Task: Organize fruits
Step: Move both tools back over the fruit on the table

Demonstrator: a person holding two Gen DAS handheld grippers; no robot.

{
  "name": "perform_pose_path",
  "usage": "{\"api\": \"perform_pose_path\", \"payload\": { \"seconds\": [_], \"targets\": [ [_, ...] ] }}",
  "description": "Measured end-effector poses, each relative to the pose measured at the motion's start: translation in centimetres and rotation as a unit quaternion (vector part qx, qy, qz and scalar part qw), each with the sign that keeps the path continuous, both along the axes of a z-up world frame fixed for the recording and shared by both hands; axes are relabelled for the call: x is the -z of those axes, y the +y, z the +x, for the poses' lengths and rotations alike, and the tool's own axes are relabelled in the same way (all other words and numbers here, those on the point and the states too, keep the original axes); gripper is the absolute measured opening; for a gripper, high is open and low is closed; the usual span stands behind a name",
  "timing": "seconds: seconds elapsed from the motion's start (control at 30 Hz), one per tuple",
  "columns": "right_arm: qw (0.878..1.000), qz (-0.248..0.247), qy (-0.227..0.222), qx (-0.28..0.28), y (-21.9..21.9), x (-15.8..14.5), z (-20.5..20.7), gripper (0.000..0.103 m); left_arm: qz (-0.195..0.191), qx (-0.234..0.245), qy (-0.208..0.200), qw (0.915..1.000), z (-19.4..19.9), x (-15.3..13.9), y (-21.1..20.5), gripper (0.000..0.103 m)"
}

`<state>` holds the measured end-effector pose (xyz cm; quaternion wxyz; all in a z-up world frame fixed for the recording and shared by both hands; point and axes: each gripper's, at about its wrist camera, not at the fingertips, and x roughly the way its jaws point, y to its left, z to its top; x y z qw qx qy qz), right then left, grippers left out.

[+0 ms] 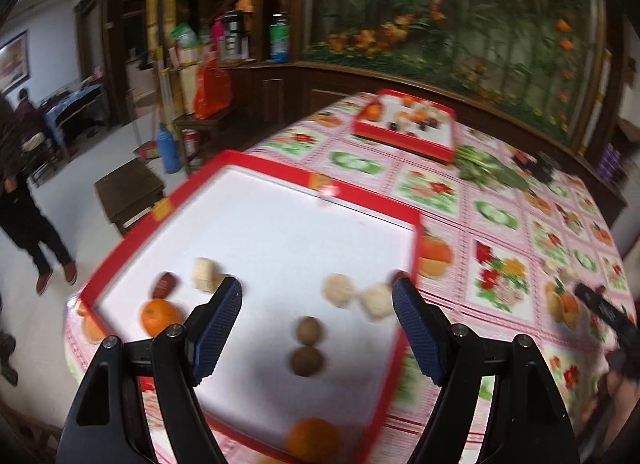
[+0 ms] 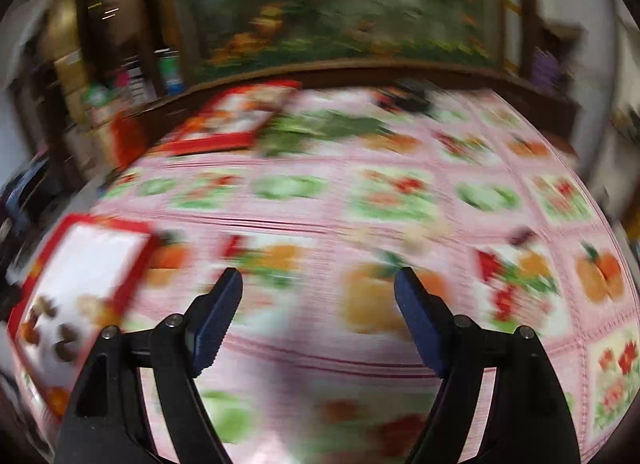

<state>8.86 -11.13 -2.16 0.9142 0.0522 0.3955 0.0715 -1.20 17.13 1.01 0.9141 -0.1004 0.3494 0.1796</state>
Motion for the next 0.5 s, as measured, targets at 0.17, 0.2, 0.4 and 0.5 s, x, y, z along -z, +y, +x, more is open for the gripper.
{"api": "perform_pose_path", "payload": {
  "seconds": [0.17, 0.2, 0.4, 0.5],
  "targets": [
    [0.999, -0.009, 0.031, 0.03, -3.2, 1.8, 2.9, 0.079, 0.017, 0.052, 0.007, 0.9985, 0.5, 0.3, -3.3, 0.078],
    [0.999, -0.015, 0.032, 0.034, -3.3, 1.9, 3.6, 0.079, 0.019, 0.062, 0.01, 0.9978, 0.7, 0.3, -3.8, 0.078],
    [0.998, -0.034, 0.047, 0.039, -2.4, 3.0, 6.1, 0.079, 0.018, 0.089, 0.012, 0.9958, 2.3, 0.3, -6.5, 0.078],
    [0.997, -0.03, 0.058, 0.046, -2.3, 3.8, 6.9, 0.077, 0.019, 0.105, 0.011, 0.9942, 4.2, 0.3, -8.4, 0.078]
  ]
}}
